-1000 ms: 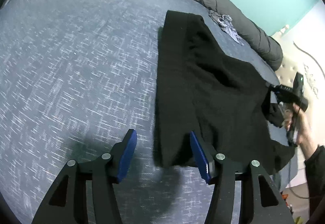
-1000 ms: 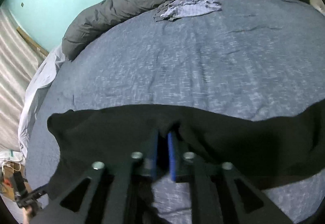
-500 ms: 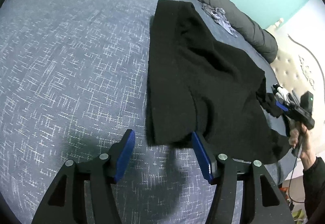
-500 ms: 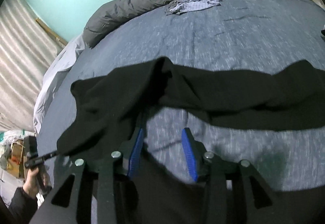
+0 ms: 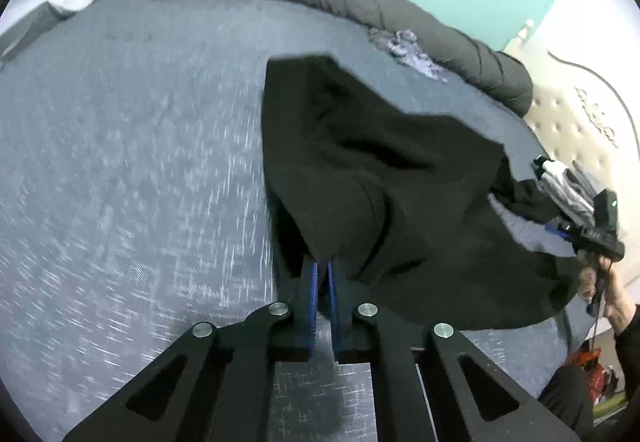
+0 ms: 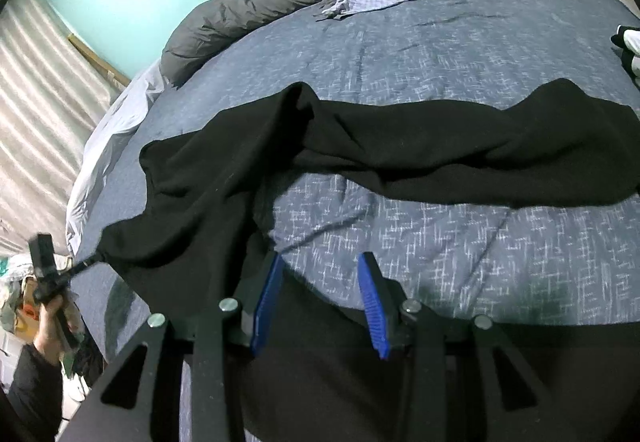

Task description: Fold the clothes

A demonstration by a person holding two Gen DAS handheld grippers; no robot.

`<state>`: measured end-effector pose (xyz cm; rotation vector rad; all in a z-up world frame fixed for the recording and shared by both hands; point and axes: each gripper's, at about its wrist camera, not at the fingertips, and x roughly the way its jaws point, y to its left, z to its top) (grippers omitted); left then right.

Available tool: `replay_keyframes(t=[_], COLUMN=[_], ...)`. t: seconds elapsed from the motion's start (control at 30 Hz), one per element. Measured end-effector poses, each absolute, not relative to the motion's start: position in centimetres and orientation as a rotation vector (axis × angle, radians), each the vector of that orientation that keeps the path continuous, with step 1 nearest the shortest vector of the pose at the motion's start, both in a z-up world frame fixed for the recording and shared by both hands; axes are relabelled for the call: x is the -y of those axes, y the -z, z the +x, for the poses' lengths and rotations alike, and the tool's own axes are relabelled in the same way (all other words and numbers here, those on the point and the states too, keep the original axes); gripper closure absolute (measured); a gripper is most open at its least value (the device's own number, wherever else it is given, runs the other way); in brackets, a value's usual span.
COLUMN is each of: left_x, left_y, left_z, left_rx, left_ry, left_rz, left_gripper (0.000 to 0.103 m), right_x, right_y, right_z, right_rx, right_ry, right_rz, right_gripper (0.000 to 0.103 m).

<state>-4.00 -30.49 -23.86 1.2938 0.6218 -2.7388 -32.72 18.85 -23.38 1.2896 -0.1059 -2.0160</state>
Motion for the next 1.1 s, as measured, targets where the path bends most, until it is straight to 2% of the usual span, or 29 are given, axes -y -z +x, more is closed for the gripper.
replay_keyframes(t=[0.17, 0.43, 0.67, 0.83, 0.87, 0.93, 1.0, 1.1], left_x=[32.5, 34.7, 36.6, 36.5, 36.4, 36.1, 35.7, 35.1], left_y=[19.8, 23.3, 26.3, 26.0, 25.8, 25.5, 25.2, 25.3], left_z=[-2.4, -1.9, -1.5, 0.1, 0.3, 0.8, 1.2, 1.7], left_rx=[-0.614, -0.678, -0.730, -0.797, -0.809, -0.833, -0.862, -0.945], left_ry=[2.725, 2.598, 2.484, 2.510, 2.516, 2.530, 2.543, 2.552], left_rz=[1.251, 1.338, 1.408, 1.381, 1.378, 1.367, 1.349, 1.339], left_gripper=[0.100, 0.102, 0.102, 0.100, 0.099, 0.087, 0.064, 0.054], right_x=[-19.7, -20.9, -22.2, -24.8, -25.4, -26.7, -27.9, -30.6], right_y=[22.7, 23.8, 24.5, 24.8, 24.6, 24.3, 23.9, 23.1], right_z=[-32.0, -31.4, -30.3, -30.3, -30.2, -30.1, -29.9, -29.7], right_rx=[0.081, 0.062, -0.028, 0.000, 0.004, 0.013, 0.023, 0.059], right_ry=[2.015, 2.008, 1.998, 2.029, 2.041, 2.065, 2.089, 2.141], right_rz=[1.275, 1.307, 1.335, 1.364, 1.362, 1.358, 1.354, 1.345], right_gripper=[0.063, 0.063, 0.063, 0.061, 0.061, 0.061, 0.060, 0.057])
